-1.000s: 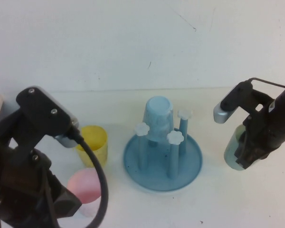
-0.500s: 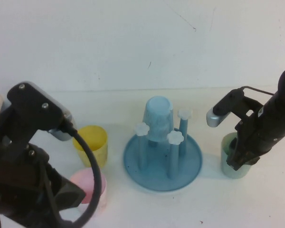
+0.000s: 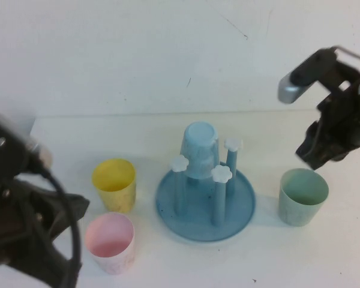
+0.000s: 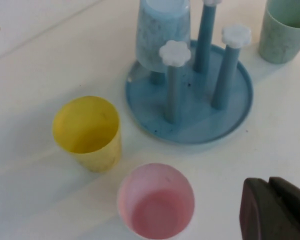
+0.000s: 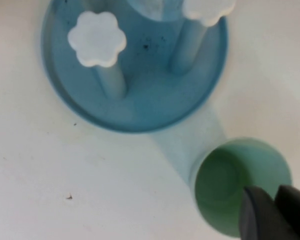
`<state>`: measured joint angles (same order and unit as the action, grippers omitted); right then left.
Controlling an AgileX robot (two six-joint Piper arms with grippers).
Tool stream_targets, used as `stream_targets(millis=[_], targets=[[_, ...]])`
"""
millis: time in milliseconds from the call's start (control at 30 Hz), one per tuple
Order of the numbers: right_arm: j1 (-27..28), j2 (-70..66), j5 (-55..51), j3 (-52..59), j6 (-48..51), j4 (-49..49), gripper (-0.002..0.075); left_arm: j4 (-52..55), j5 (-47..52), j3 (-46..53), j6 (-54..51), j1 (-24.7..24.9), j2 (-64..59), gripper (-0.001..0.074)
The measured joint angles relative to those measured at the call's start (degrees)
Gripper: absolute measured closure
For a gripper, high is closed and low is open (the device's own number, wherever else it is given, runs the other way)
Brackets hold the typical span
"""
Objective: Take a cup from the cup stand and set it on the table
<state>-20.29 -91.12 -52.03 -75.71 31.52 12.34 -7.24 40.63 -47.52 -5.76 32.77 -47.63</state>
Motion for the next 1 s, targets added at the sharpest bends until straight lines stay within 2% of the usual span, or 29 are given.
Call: stream_targets(millis=[67,200,433,667,800,1000], targets=[[0.0,3.6,-0.6,0.0,0.0,-1.4,0.0672,1.8,-2.6,3.5,0.1,0.0,2.9,0.0737],[0.0,10.8,0.5,1.5,0.0,-2.9,0.0717,3.0,-7.0,10.0,0.5,0.0,8.7,0.0737],[0.0,30.3,13.7,17.6,0.0,-3.0,0.0725,3.9,-16.9,20.0,1.9,0.0,18.1,0.0737],[0.0,50.5,22.1,38.9,2.1,-1.3,0.0727,5.2,-19.7,25.3,2.0,0.0,22.4,0.0737],[0.0,61.5,24.1,48.3,3.2,0.9,0.0727,6.8,-20.8,26.1,2.1,0.0,22.7,0.0737],[0.0,73.7,24.2,55.1,3.4,1.4,0.0727,7.2,-21.0,26.2,2.1,0.0,22.8,0.0737]])
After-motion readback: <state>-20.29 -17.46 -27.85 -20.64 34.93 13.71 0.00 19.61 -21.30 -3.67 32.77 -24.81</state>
